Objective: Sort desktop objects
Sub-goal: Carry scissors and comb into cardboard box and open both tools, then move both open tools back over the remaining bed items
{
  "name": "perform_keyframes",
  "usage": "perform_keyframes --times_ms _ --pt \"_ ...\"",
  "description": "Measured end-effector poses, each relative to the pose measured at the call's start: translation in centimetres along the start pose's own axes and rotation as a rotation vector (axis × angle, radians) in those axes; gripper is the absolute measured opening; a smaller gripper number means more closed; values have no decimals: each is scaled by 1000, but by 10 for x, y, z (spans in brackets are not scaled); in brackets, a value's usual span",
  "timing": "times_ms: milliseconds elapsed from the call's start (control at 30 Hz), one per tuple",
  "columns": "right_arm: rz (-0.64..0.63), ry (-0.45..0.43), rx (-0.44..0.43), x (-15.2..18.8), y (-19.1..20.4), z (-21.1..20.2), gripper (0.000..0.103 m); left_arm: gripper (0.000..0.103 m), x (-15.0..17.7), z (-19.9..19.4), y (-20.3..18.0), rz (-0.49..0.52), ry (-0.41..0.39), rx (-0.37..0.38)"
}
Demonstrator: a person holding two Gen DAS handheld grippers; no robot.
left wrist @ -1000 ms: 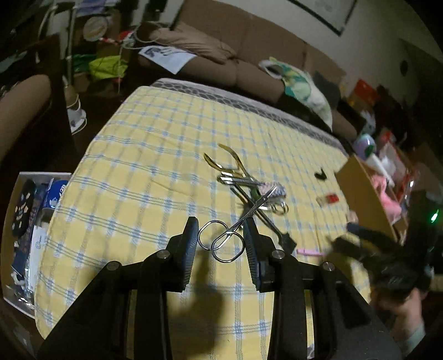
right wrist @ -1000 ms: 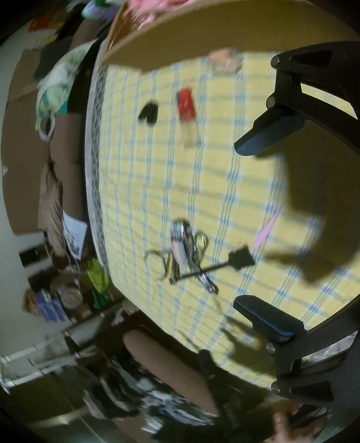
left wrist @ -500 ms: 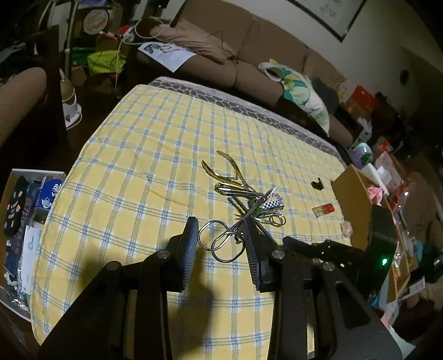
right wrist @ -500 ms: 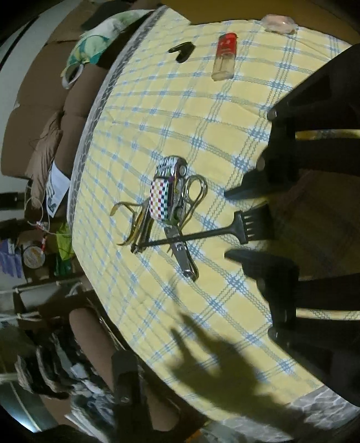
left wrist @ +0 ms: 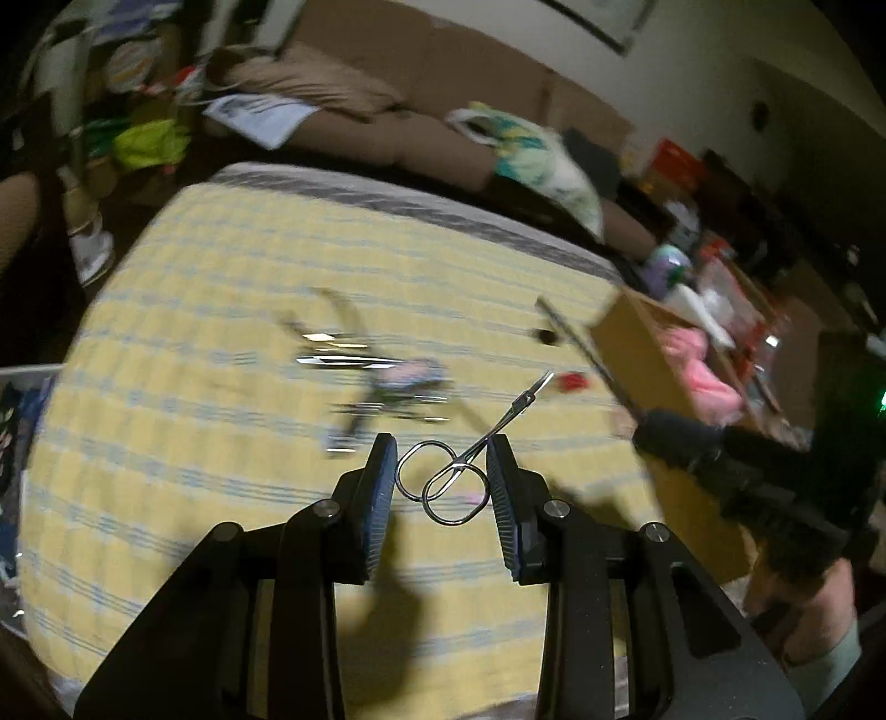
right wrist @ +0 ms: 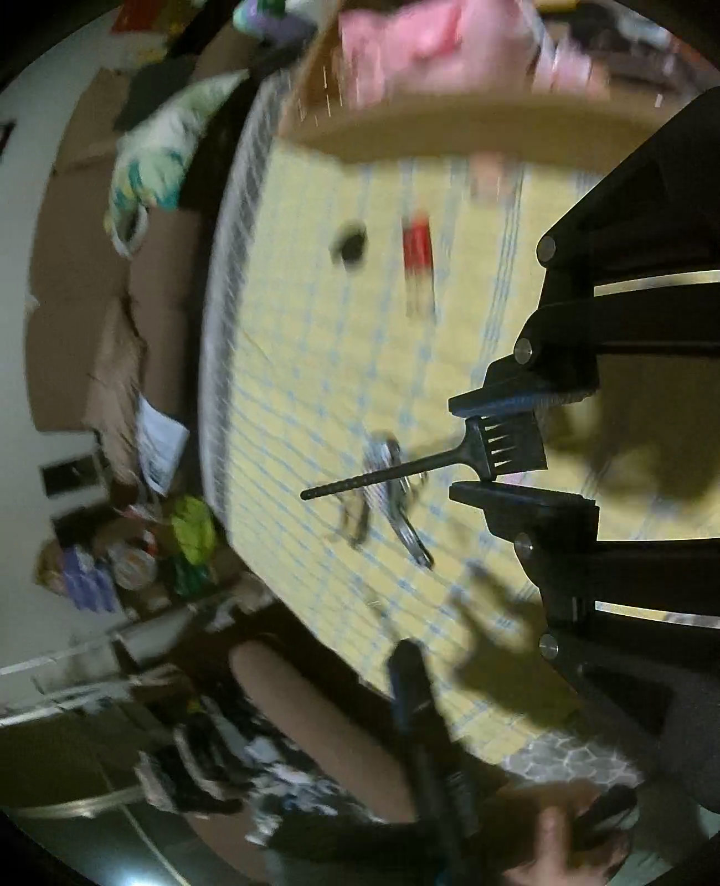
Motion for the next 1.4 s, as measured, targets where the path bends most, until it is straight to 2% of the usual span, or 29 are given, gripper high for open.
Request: perform_keyframes --times_ms 67,233,300,433,567,767,967,1000,1033,1067,1133,1233,1300,1400 --pt "29 -31 40 0 -22 -32 23 31 0 4 -40 18 6 62" --pt "157 -82 167 20 -100 -103 23 31 1 24 -146 99 45 158" --pt "235 -94 195 35 -135 -123 23 31 3 35 -180 125 61 171" --pt "282 -89 251 54 -174 -142 23 31 8 66 -243 178 95 164" --pt "322 -77 278 65 -209 -145 23 31 16 96 -277 207 119 131" --pt "360 -45 313 76 -260 -134 24 31 27 134 -298 248 140 62" --pt "364 22 318 80 -283 -116 26 33 35 152 -302 258 159 37" --pt "369 30 321 81 -285 -115 26 36 35 151 -301 255 160 38" --pt "375 26 317 82 -285 -117 29 47 35 148 -300 253 157 45" --pt "383 20 311 83 -285 -120 38 58 34 144 -299 252 150 47" --pt "403 -5 307 85 -285 -128 51 60 30 132 -297 250 131 59" --pt "412 -40 307 81 -279 -143 51 67 19 108 -286 236 102 61" --pt "402 -68 296 74 -267 -155 56 74 11 91 -275 225 76 57" --pt "373 -101 275 61 -245 -165 73 89 0 63 -252 215 31 37"
Point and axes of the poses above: each gripper's, at about its wrist camera, not at the fingertips, and z roughly the way its jaws point, y to its left, x to its underside, the point moved 5 cm from there along z, roughly the way its jaws point, and after that the axes turned 2 degrees about y, right-handed, at the moved point
